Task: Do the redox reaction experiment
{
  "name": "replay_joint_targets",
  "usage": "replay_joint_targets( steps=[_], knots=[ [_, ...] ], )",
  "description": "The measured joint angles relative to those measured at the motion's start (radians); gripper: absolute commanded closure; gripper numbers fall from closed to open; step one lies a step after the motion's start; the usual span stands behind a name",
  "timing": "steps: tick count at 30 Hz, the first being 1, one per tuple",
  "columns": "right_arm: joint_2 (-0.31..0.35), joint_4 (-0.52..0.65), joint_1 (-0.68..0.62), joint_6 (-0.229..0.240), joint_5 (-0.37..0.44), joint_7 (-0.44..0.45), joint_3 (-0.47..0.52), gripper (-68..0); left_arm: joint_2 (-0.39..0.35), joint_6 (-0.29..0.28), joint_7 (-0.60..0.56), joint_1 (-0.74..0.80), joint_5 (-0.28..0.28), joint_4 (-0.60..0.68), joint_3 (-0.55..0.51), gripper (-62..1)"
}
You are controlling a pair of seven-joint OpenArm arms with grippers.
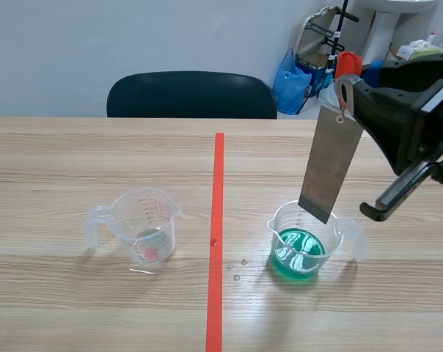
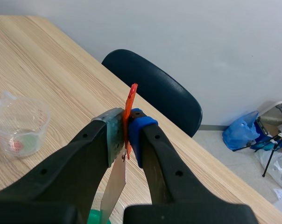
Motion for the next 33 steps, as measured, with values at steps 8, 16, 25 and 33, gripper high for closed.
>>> replay_joint_targets(
  steps=[8, 16, 25, 33],
  knots=[
    [0.0, 0.0, 0.0, 0.0, 0.0, 0.0, 0.0, -2.0, 0.0, 0.0, 0.0, 0.0, 0.0, 0.0, 0.0, -62.3],
    [0.0, 0.0, 0.0, 0.0, 0.0, 0.0, 0.0, -2.0, 0.0, 0.0, 0.0, 0.0, 0.0, 0.0, 0.0, -62.3],
    [0.0, 0.0, 0.0, 0.0, 0.0, 0.0, 0.0, -2.0, 0.0, 0.0, 0.0, 0.0, 0.0, 0.0, 0.0, -62.3],
    [0.0, 0.0, 0.009, 0.0, 0.0, -0.011, 0.0, -2.0, 0.0, 0.0, 0.0, 0.0, 0.0, 0.0, 0.0, -62.3]
  ],
)
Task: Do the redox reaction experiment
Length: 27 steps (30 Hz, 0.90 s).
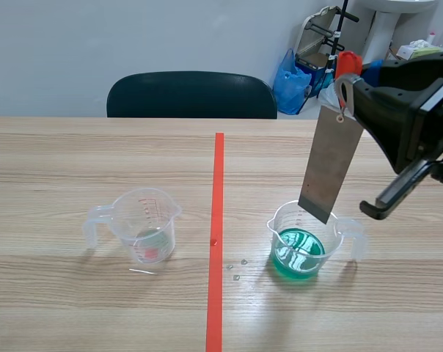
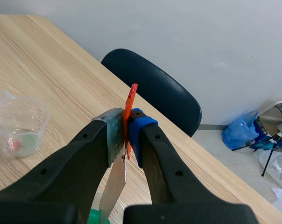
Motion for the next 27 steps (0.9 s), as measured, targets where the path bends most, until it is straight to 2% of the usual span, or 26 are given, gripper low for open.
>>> replay_joint_targets(
  steps=[4, 8, 12, 17, 23, 27],
  knots=[
    [0.0, 0.0, 0.002, 0.013, 0.0, 0.0, 0.0, -1.9, 0.0, 0.0, 0.0, 0.0, 0.0, 0.0, 0.0, -62.3],
    [0.0, 0.0, 0.01, 0.057, 0.0, -0.008, 0.0, -1.9, 0.0, 0.0, 0.0, 0.0, 0.0, 0.0, 0.0, -62.3],
    [0.0, 0.0, 0.066, 0.053, 0.001, -0.028, -0.007, -1.9, 0.0, 0.0, 0.0, 0.0, 0.0, 0.0, 0.0, -62.3],
    [0.0, 0.0, 0.156, 0.053, 0.005, -0.109, -0.079, -1.9, 0.0, 0.0, 0.0, 0.0, 0.0, 0.0, 0.0, -62.3],
    [0.0, 0.0, 0.265, 0.053, 0.005, -0.161, -0.182, -1.9, 0.0, 0.0, 0.0, 0.0, 0.0, 0.0, 0.0, -62.3],
    [0.0, 0.0, 0.34, 0.053, 0.05, -0.2, -0.25, -2.0, 0.0, 0.0, 0.0, 0.0, 0.0, 0.0, 0.0, -62.3]
  ],
)
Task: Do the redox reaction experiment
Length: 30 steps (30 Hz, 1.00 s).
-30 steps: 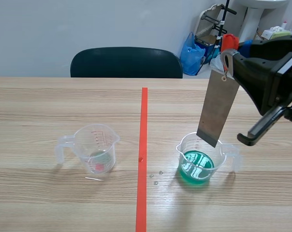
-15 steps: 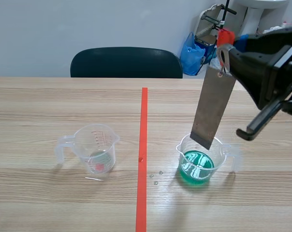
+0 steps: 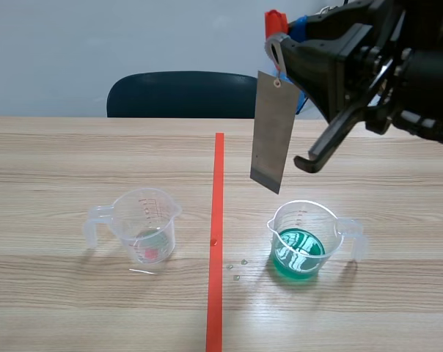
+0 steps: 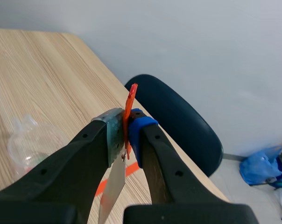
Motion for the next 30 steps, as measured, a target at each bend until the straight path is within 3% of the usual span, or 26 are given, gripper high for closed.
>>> replay_joint_targets(
  steps=[9, 22, 30],
  knots=[
    [-0.018, -0.006, 0.15, -0.005, 0.003, -0.035, -0.151, -1.9, 0.0, 0.0, 0.0, 0.0, 0.0, 0.0, 0.0, -62.3],
    [-0.179, -0.197, 0.307, -0.007, 0.002, -0.05, -0.297, -1.9, 0.0, 0.0, 0.0, 0.0, 0.0, 0.0, 0.0, -62.3],
    [-0.277, -0.283, 0.382, -0.008, 0.002, -0.119, -0.383, -1.9, 0.0, 0.0, 0.0, 0.0, 0.0, 0.0, 0.0, -62.3]
  ],
)
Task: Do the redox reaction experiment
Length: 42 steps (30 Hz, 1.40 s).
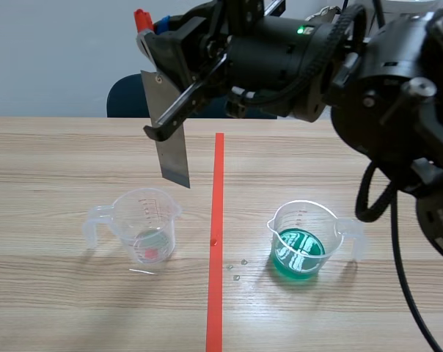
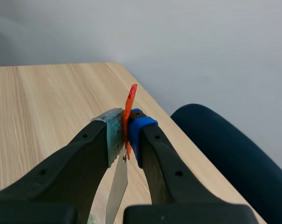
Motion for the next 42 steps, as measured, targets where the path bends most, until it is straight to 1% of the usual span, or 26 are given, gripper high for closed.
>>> replay_joint_targets(
  steps=[7, 12, 21, 26, 42],
  knots=[
    [-0.066, -0.047, 0.032, 0.001, -0.004, -0.03, -0.067, -1.9, 0.0, 0.0, 0.0, 0.0, 0.0, 0.0, 0.0, -62.3],
    [-0.1, -0.065, 0.04, 0.003, -0.007, -0.045, -0.098, -1.9, 0.0, 0.0, 0.0, 0.0, 0.0, 0.0, 0.0, -62.3],
    [-0.111, -0.067, 0.04, 0.004, -0.015, -0.057, -0.137, -1.9, 0.0, 0.0, 0.0, 0.0, 0.0, 0.0, 0.0, -62.3],
    [-0.111, -0.067, 0.04, 0.003, -0.034, -0.06, -0.138, -1.9, 0.0, 0.0, 0.0, 0.0, 0.0, 0.0, 0.0, -62.3],
    [-0.111, -0.067, 0.039, 0.003, -0.034, -0.06, -0.138, -2.0, 0.0, 0.0, 0.0, 0.0, 0.0, 0.0, 0.0, -62.3]
  ],
)
